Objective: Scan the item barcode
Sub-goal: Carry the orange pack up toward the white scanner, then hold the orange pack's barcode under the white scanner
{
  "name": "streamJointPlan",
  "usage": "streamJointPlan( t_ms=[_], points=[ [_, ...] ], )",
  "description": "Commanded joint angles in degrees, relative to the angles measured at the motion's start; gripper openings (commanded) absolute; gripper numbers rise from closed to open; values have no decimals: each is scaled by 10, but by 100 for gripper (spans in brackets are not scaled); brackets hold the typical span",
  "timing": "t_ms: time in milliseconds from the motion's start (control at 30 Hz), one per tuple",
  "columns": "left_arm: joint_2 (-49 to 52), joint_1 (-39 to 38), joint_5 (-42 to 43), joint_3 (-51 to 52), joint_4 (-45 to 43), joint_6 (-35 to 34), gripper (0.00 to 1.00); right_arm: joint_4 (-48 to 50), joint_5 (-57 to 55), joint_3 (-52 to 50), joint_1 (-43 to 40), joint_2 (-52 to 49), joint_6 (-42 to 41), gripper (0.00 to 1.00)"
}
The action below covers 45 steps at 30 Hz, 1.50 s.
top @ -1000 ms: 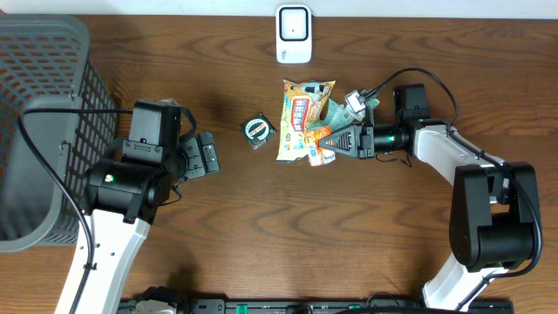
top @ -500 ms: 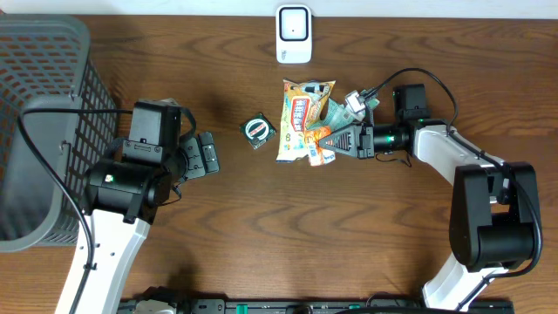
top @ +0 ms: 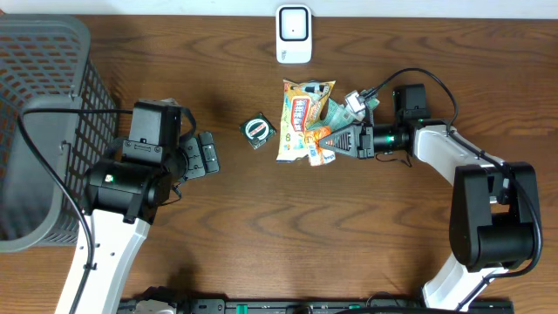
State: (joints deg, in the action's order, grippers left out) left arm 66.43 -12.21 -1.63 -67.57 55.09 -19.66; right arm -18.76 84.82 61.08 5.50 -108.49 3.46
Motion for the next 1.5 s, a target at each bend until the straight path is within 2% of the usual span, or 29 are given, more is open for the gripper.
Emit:
streamJointPlan(
  t_ms=[0, 100, 167, 200, 500, 733, 833, 1067, 1300, 1367, 1467],
  points=[
    [2, 1, 1, -5, 0, -5, 98, -4, -23, 8, 2, -5, 8, 1],
    [2, 1, 1, -5, 0, -5, 98, -20, -104, 8, 7, -5, -28, 1],
    [2, 1, 1, -5, 0, -5, 98, -50, -245, 8, 16, -5, -92, 1],
    [2, 1, 1, -5, 0, -5, 98, -63, -275, 8, 19, -5, -98, 1],
    [2, 1, 1, -5, 0, -5, 98, -146, -388, 21, 27, 7, -85, 1],
    [2, 1, 1, -5, 0, -5, 98, -256, -547, 110, 35, 57, -38, 1],
    [2, 1, 1, -5, 0, -5, 98, -265, -598, 153, 42, 73, -24, 1],
    [2, 1, 1, -5, 0, -5, 98, -222, -643, 212, 63, 76, 19, 1],
    [2, 1, 1, -5, 0, -5, 98, -87, -644, 214, 93, 76, 40, 1],
    [2, 1, 1, -5, 0, -5, 98, -29, -653, 214, 101, 76, 38, 1],
    [2, 1, 1, -5, 0, -5, 98, 8, -682, 214, 104, 76, 17, 1]
  ],
)
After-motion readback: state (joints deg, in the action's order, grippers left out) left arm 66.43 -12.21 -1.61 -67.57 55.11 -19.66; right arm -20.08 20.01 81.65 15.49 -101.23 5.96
